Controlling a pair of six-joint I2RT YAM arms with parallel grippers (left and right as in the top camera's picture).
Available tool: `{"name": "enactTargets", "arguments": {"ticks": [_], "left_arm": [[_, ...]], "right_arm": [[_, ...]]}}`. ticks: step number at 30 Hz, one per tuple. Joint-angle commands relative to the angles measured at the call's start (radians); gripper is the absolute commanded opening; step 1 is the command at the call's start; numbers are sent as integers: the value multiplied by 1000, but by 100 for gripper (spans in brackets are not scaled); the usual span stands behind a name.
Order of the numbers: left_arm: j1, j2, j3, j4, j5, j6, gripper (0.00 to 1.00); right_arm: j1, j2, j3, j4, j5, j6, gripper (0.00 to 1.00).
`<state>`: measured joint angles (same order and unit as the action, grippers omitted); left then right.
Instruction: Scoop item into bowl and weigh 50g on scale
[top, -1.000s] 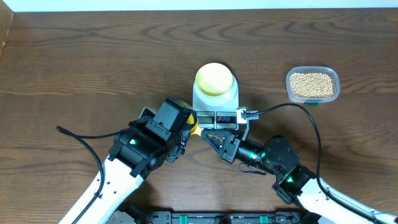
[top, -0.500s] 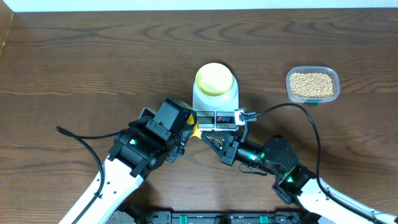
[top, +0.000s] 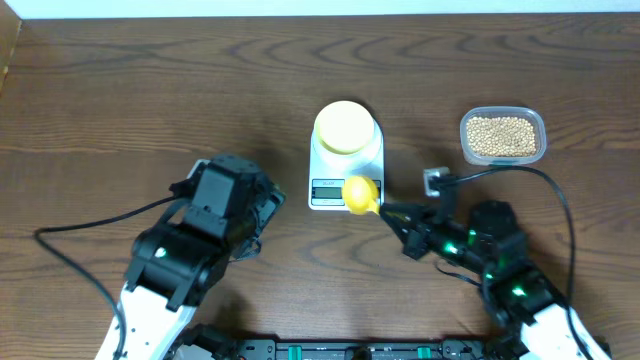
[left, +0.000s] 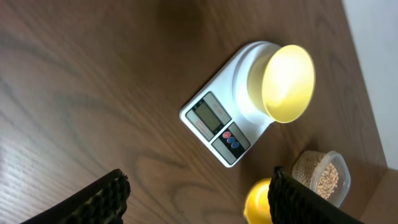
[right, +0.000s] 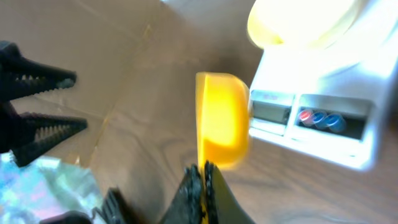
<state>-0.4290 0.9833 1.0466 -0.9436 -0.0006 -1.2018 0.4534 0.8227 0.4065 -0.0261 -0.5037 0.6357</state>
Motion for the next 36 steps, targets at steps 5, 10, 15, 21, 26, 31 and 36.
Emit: {"name": "enactTargets", "arguments": {"ticks": [5,10,15,21,26,31,36], "left_arm": [[6,9,-3,-16,-11,102,7],[-47,101,-3,19,-11,75,7],[-161,270,-3,163,-13,76,7],[-244,489,-3,320,-12,76,7],[-291,631,-3,435,-12,76,7],[-307,742,-3,529,-8,84,7],[-310,795,-3,599,-10,84,7]], "right_arm": [[-128,-261,281,-619,290,-326,1],[-146,-307,354,-735,375,-346,1],[-146,-307,353,-734,407,-345,1],[-146,-307,353,-717,479,-328,1],[-146,-307,352,-708,514,-327,1],[-146,-307,352,-707,577,-326,1],[-146,-305,351,-706,577,-326,1]]}}
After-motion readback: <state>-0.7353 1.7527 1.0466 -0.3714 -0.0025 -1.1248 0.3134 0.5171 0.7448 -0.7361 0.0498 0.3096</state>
